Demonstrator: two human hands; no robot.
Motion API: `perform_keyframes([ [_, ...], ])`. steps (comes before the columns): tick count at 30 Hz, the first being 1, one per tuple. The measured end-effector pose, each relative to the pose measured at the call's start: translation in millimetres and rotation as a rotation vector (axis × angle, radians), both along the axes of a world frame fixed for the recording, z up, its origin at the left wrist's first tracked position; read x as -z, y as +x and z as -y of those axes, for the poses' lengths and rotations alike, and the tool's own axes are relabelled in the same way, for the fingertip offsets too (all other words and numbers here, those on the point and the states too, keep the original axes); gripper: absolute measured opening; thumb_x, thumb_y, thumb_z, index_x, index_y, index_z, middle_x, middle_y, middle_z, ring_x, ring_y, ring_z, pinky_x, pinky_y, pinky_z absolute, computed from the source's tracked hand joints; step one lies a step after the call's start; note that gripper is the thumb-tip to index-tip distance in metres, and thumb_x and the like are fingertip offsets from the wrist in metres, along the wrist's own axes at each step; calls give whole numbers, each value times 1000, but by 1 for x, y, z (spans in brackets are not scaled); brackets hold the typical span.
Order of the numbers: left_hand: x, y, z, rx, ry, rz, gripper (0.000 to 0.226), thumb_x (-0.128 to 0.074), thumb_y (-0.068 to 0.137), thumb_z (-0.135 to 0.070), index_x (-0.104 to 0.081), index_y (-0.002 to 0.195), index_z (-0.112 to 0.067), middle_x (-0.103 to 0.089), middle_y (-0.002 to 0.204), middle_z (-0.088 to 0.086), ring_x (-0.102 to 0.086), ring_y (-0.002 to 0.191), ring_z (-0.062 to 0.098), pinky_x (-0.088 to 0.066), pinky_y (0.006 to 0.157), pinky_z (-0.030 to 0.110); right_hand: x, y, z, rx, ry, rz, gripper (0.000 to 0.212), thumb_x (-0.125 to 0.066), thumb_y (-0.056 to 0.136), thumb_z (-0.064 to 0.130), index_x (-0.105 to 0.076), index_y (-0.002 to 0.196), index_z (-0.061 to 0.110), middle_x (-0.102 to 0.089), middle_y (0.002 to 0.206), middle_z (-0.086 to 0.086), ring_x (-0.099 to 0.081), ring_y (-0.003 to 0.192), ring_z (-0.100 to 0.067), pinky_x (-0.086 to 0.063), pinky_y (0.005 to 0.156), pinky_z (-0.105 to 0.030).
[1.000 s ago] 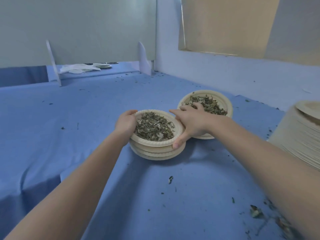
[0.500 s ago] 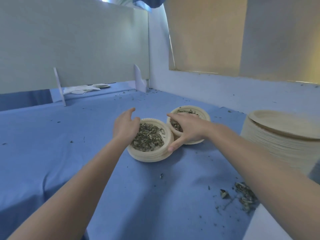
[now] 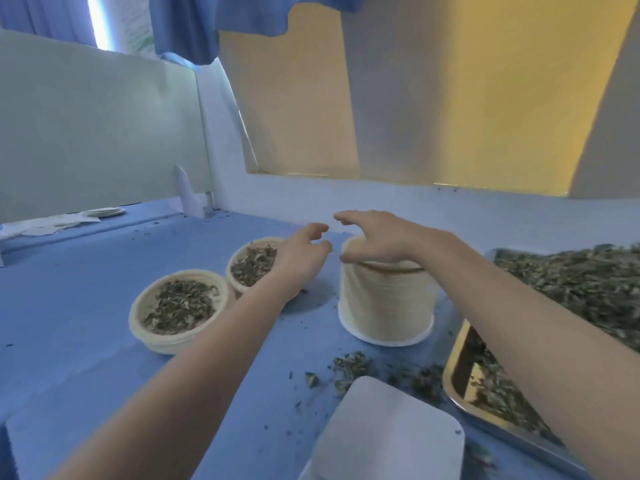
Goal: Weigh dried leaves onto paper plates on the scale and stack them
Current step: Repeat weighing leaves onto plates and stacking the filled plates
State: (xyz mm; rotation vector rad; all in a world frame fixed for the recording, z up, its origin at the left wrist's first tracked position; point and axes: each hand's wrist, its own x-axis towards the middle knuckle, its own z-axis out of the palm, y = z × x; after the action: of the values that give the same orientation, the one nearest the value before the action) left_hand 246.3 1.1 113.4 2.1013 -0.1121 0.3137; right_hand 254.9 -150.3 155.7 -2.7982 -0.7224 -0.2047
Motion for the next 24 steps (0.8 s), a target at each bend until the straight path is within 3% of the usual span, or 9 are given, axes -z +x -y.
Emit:
perform_keyframes([
  [4, 1, 30, 48, -38, 58, -100, 50, -51, 91, -24, -41, 139, -15, -46, 140, 8, -47, 125, 25, -37, 101, 32, 9, 20, 53, 192, 16, -28, 60, -51, 93, 28, -27, 148, 19, -36, 149, -4, -35, 135, -24, -30, 109, -34],
  [7, 9, 50, 63, -85, 83, -187, 55, -52, 89, -23, -35, 139, -8, -43, 140, 10, -42, 126, 26, -32, 86, 27, 26, 38, 77, 295, 79, -109, 59, -47, 93, 22, -26, 148, 22, -35, 149, -5, -36, 133, -28, -33, 107, -37],
  [12, 15, 72, 60, -168, 132, -246, 39, -55, 85, -8, -51, 121, 6, -56, 123, 25, -52, 116, 35, -43, 90, 38, 44, 53, 96, 415, 307, -166, 59, -45, 89, 8, -31, 146, 13, -39, 145, -9, -42, 127, -26, -40, 85, -31],
  [14, 14, 74, 57, -146, 121, -255, 21, -53, 82, -3, -57, 101, 5, -61, 96, 29, -59, 98, 38, -47, 89, 42, 47, 54, 99, 477, 373, -215, 44, -44, 88, 4, -47, 131, -1, -42, 143, -17, -51, 115, -30, -46, 81, -40],
  [15, 12, 73, 57, -136, 149, -253, 5, -52, 81, -2, -54, 84, 1, -57, 79, 24, -57, 84, 35, -49, 84, 41, 47, 55, 99, 495, 373, -217, 29, -43, 86, 2, -56, 111, -6, -44, 141, -21, -56, 99, -32, -47, 73, -41],
  [16, 10, 75, 57, -130, 176, -241, 12, -50, 80, 0, -46, 70, -3, -51, 71, 22, -52, 72, 33, -48, 77, 39, 48, 57, 99, 502, 348, -208, 18, -42, 85, 1, -57, 92, -7, -45, 139, -23, -56, 84, -31, -45, 64, -39],
  [17, 9, 75, 58, -126, 226, -222, 23, -48, 80, 1, -37, 62, -7, -49, 72, 26, -51, 68, 33, -44, 70, 38, 47, 58, 98, 498, 322, -182, 18, -41, 85, 0, -57, 92, -7, -46, 139, -23, -56, 84, -32, -46, 66, -39],
  [20, -1, 72, 61, -113, 342, -180, 31, -40, 83, 2, -26, 60, -11, -44, 80, 30, -48, 66, 26, -28, 56, 29, 38, 59, 96, 482, 271, -99, 46, -40, 88, 1, -44, 134, -6, -42, 143, -18, -44, 128, -32, -40, 104, -45],
  [24, -23, 63, 64, -88, 352, -118, 29, -35, 86, 4, -24, 64, -12, -28, 67, 3, -24, 57, 15, -19, 49, 26, 16, 49, 94, 485, 296, -14, 48, -40, 89, 0, -41, 137, -3, -42, 142, -17, -43, 128, -33, -40, 103, -48],
])
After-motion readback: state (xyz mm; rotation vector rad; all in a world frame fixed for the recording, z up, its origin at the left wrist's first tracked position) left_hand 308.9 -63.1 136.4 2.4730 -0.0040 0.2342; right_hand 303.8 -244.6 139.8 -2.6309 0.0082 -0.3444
